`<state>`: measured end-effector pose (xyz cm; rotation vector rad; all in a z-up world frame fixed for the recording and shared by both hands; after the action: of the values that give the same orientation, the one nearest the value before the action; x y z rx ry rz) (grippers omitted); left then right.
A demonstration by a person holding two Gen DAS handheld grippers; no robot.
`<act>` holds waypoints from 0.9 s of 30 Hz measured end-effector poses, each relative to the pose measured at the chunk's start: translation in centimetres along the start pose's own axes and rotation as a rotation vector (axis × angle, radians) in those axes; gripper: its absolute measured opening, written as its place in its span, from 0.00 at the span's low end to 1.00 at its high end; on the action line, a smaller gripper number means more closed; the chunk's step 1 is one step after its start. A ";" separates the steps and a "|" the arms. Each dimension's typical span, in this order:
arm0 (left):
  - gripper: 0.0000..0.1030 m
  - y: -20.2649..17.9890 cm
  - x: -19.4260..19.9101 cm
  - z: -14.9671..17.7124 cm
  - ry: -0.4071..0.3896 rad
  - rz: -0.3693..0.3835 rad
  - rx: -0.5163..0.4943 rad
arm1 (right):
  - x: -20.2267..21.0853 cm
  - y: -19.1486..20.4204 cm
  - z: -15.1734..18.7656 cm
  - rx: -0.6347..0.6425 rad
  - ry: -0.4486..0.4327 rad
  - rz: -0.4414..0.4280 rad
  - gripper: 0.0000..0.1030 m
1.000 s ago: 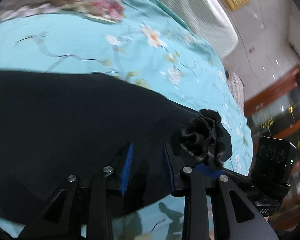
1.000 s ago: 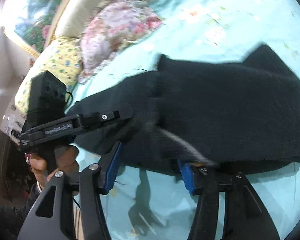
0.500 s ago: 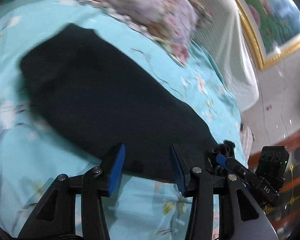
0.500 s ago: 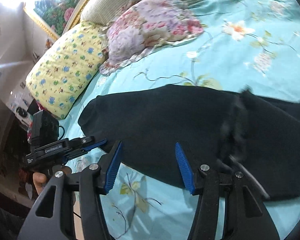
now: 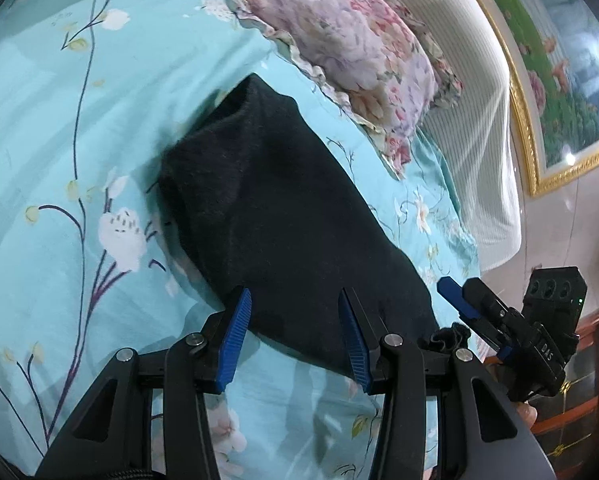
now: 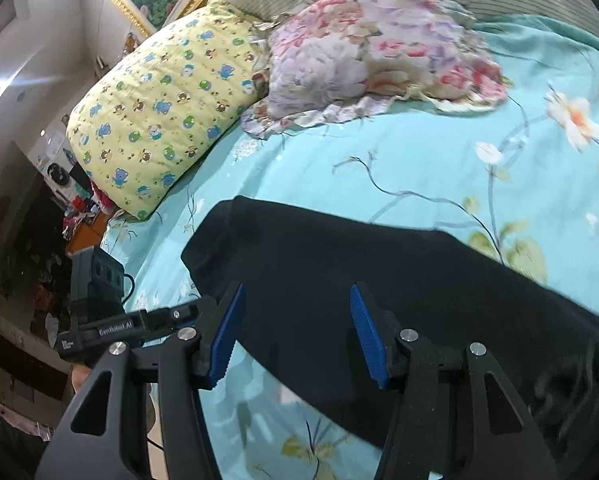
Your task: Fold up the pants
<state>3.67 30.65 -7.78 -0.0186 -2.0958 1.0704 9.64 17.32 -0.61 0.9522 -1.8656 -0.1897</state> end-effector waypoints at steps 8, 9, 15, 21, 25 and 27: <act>0.45 0.8 1.4 -0.1 -0.032 -0.019 0.003 | -3.5 1.8 -1.5 0.062 0.058 -0.033 0.54; 0.44 0.9 1.5 -0.1 -0.034 -0.016 0.005 | -4.0 2.0 -1.7 0.073 0.065 -0.036 0.54; 0.44 2.7 1.9 -0.3 -0.056 -0.034 0.043 | -7.1 2.9 -3.1 0.132 0.110 -0.055 0.54; 0.46 4.1 0.7 -0.8 -0.051 -0.033 0.084 | -10.7 4.2 -4.4 0.233 0.178 -0.079 0.54; 0.46 3.8 -0.2 -1.7 -0.050 -0.038 0.079 | -13.5 4.8 -5.0 0.304 0.256 -0.097 0.54; 0.46 3.9 -0.6 -2.0 -0.049 -0.031 0.094 | -14.6 5.1 -5.5 0.332 0.285 -0.107 0.54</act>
<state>4.16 34.38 -10.11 0.0870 -2.0804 1.1597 14.38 32.20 -5.57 1.2365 -1.6100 0.1907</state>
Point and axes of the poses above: each gripper's, at about its wrist camera, not at the fingertips, and x roughly against the way its jaws point, y to its left, z to its underside, the point moved 9 cm from there along -x, roughly the way its jaws point, and after that the axes turned 2 degrees about -x, right-handed, at the moved point
